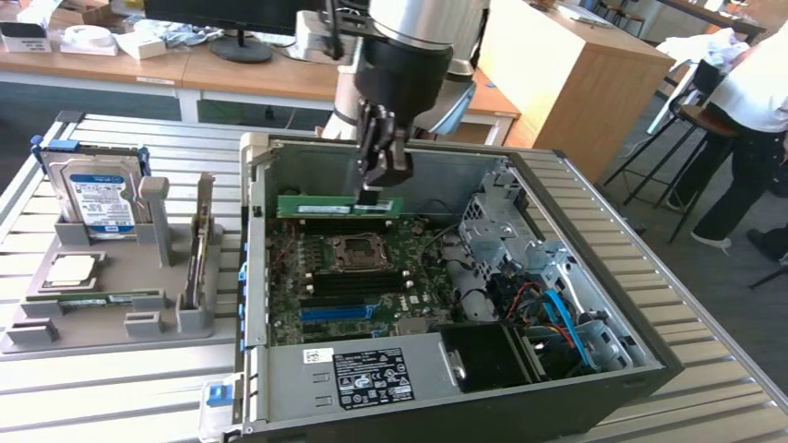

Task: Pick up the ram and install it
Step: 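Pick up the ram and move it above insertion slot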

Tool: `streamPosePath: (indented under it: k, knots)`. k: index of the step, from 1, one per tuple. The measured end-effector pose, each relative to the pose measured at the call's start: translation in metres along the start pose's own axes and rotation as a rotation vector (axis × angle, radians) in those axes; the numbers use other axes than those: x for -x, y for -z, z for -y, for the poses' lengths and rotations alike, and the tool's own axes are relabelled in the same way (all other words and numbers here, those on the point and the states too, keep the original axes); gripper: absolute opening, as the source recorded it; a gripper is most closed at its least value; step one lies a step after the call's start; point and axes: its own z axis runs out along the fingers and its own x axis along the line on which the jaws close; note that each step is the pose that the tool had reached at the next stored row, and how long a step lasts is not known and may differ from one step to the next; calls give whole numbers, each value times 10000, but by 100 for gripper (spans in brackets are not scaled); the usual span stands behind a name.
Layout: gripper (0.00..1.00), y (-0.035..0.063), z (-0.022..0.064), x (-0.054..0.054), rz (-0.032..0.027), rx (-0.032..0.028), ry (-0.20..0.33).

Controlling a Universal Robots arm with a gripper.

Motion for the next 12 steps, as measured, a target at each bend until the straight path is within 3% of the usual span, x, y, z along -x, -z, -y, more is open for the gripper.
streamPosePath:
  k: [12]
  knots:
    - [11,10,315,-1,1,0,-1]
